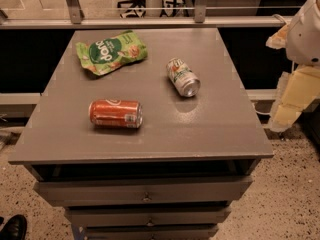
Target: Place 7up can upright
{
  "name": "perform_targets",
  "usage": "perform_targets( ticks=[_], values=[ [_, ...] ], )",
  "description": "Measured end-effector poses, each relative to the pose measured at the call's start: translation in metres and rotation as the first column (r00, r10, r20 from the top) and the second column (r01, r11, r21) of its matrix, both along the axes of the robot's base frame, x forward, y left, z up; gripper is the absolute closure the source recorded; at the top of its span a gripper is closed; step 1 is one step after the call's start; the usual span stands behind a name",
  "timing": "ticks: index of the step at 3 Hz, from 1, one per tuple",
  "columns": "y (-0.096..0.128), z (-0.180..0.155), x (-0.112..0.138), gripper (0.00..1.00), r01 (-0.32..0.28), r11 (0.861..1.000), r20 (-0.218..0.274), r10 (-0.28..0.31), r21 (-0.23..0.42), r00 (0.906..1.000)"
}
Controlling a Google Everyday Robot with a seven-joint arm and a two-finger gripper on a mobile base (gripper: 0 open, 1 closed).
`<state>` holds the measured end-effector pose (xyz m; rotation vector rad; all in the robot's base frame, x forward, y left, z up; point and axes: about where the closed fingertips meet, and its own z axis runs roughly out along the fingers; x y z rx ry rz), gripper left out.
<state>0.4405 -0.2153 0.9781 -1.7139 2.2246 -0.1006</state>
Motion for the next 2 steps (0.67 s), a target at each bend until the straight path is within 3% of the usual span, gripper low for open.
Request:
perform_targets(
  ticks=[1,2],
  values=[
    [0.000,0.000,0.000,0.00,0.000,1.000,0.000,0.000,0.000,1.0000],
    [0.004,-0.009,0.041,0.00,0.075,0.996,0.011,-0.076,0.055,0.9971]
  ],
)
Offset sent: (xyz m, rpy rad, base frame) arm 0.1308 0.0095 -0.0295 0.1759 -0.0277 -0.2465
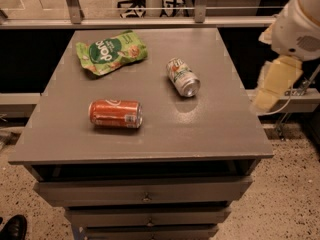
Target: Place 7up can upright
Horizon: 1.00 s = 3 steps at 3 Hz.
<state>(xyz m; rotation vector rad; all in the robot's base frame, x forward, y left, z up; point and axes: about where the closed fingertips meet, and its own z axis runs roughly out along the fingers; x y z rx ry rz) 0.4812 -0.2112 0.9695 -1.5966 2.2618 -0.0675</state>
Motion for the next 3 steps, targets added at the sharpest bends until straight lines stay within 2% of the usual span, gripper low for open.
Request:
perform_targets(
  ticks=[1,2,3],
  values=[
    [0.012,-0.017,0.056,0.00,0.118,0.989,-0.004,-0.118,0.092,0.9930],
    [0.028,-0.033,0.096,0.00,0.222,0.960,-0.027,-0.220,0.172,0.9751],
    [0.058,-0.052,0.121,0.00,0.298,0.921,-0.075,-0.289,0.249,0.9544]
  ],
)
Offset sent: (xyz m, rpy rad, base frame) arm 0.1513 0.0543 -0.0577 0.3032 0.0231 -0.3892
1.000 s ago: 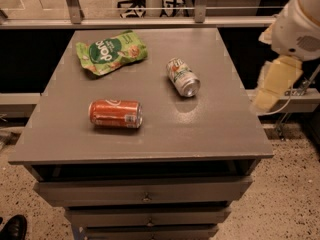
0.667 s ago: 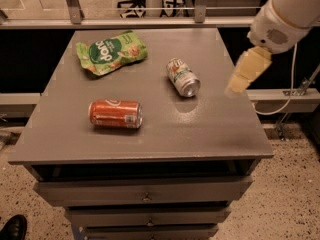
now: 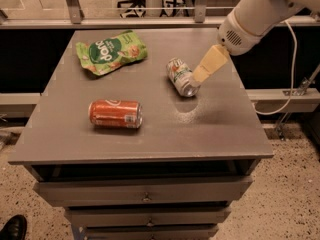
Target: Place 7up can upright
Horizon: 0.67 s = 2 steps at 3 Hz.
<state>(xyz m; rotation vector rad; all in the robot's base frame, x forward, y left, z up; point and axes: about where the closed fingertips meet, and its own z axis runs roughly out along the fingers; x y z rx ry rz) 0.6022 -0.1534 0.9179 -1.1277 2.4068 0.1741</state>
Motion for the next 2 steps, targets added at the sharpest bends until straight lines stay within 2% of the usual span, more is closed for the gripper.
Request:
perform_targets(
  ticks=[1,2],
  values=[
    [0.029,-0.014,0.016,0.00,0.046,0.997,-0.032,-0.045,0.056,0.9985],
    [0.051,-0.026,0.033,0.00,0.094,0.993,-0.055,-0.090,0.074,0.9944]
  ],
)
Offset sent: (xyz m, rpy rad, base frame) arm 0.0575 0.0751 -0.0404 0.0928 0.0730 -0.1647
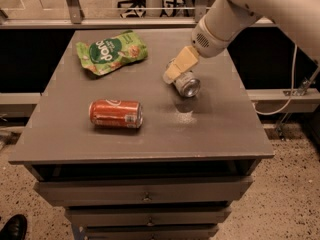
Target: Place 7up can upright
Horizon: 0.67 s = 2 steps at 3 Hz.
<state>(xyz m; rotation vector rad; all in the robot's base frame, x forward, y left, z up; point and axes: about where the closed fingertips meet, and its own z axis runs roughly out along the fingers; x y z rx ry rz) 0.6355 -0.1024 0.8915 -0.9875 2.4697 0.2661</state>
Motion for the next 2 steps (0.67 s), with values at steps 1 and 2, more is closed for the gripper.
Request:
perform_targets(
  ticks=[1,2],
  values=[
    [0.011,-0.013,0.025,0.00,0.077,0.997,-0.006,-0.077,-0.023,0.9970],
    [0.012,-0.020,0.038,0.00,0.136,0.990,-0.011,-0.136,-0.043,0.9906]
  ],
)
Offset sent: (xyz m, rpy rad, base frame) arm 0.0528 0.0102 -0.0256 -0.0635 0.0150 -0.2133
